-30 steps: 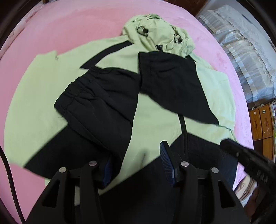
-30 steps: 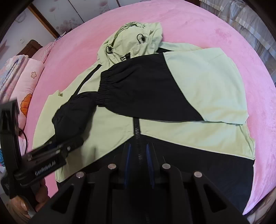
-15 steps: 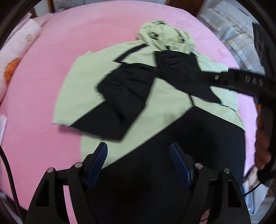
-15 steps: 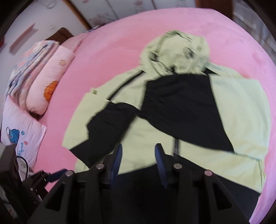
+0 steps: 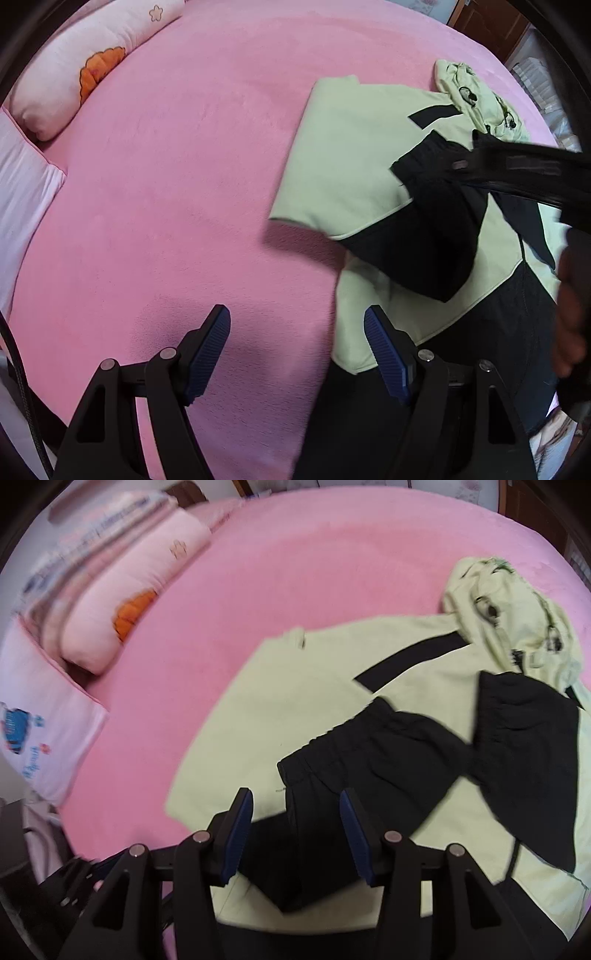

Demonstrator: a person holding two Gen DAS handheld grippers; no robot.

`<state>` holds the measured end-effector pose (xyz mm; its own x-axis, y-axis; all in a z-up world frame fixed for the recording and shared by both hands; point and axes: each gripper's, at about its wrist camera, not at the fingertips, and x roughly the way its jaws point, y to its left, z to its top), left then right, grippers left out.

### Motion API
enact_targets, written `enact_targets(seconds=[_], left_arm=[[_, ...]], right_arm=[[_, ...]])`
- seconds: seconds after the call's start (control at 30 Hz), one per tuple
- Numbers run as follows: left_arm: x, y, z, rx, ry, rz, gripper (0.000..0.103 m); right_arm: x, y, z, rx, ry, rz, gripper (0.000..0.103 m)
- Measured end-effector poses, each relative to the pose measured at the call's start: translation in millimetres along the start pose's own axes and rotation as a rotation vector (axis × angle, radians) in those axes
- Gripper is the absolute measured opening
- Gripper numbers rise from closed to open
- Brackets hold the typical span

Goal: Fold large clothes

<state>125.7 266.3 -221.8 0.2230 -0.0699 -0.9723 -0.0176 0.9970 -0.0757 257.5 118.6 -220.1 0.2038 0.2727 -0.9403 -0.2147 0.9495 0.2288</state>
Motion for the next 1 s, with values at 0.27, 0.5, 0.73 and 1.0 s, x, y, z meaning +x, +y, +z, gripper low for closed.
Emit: enact_targets(seconds=[0.27, 0.5, 0.73, 1.0], left_arm=[[13, 12, -3, 0.001, 0.019, -0.044, 0.074], [14, 3, 1, 0.014, 0.014, -0.053, 0.074], [16, -21, 17, 0.007, -0.020, -0.064, 0.074], [23, -64, 21, 0.044, -0.024, -0.079, 0.074]], right_arm=[[45, 10, -5, -0.050, 0.084, -0.149, 0.041], [-24, 6, 4, -0.107, -0.063, -0.046, 0.007], [-163, -56, 11, -0.085, -0.410, -0.005, 0.007], [-162, -201, -41, 0.180, -0.367, -0.217, 0.032]])
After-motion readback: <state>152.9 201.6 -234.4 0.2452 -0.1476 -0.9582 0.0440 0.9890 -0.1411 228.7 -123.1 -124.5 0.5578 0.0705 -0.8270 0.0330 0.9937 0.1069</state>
